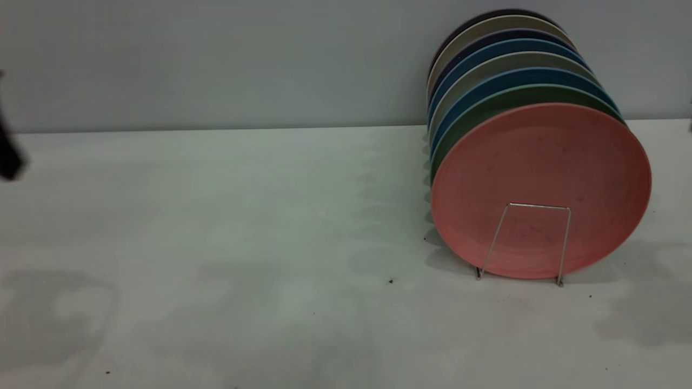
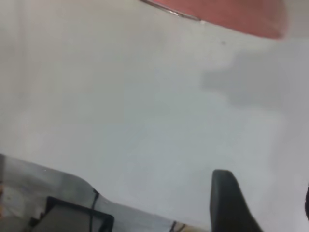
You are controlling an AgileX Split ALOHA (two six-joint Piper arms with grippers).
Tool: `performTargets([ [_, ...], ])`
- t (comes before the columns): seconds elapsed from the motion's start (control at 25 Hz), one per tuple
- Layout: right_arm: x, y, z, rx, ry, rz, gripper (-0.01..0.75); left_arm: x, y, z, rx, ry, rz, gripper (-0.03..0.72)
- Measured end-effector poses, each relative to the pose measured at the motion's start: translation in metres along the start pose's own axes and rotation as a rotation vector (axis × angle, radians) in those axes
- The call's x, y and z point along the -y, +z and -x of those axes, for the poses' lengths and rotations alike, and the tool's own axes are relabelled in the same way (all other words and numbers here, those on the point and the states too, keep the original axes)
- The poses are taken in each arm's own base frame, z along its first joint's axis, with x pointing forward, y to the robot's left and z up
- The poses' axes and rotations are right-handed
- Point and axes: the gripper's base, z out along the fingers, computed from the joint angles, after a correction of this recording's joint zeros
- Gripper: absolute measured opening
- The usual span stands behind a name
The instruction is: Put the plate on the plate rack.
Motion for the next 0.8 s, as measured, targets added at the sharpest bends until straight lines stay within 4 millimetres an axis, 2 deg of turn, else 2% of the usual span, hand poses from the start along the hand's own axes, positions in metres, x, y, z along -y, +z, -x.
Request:
performTargets([
  [0.12, -0.006, -0.024, -0.01, 0.034, -0.001, -0.023, 0.399, 0.001, -0.035, -0.016, -0.022, -0.003, 0.106, 0.497],
  [0.16, -0.01, -0.035, -0.017, 0.051, -0.005, -0.027, 0.399, 0.001, -0.035, -0.016, -0.022, -0.003, 0.106, 0.497],
  [0.2, -0.013, -0.041, -0.023, 0.063, -0.008, -0.03, 0.399, 0.006, -0.053, -0.025, -0.021, 0.007, 0.119, 0.497],
  [0.36, -0.027, -0.066, -0.065, 0.093, -0.024, -0.035, 0.399, 0.019, -0.088, -0.051, 0.004, 0.029, 0.118, 0.497],
  [0.56, -0.045, -0.091, -0.124, 0.193, -0.055, -0.055, 0.399, 0.032, -0.116, -0.091, 0.105, 0.052, 0.126, 0.497],
  [0.64, -0.05, -0.096, -0.141, 0.229, -0.064, -0.063, 0.399, 0.035, -0.12, -0.105, 0.134, 0.057, 0.125, 0.497],
  [0.68, -0.05, -0.096, -0.141, 0.229, -0.064, -0.063, 0.399, 0.037, -0.123, -0.116, 0.155, 0.063, 0.126, 0.497],
  [0.8, -0.06, -0.102, -0.184, 0.325, -0.081, -0.082, 0.399, 0.042, -0.13, -0.14, 0.22, 0.079, 0.132, 0.497],
])
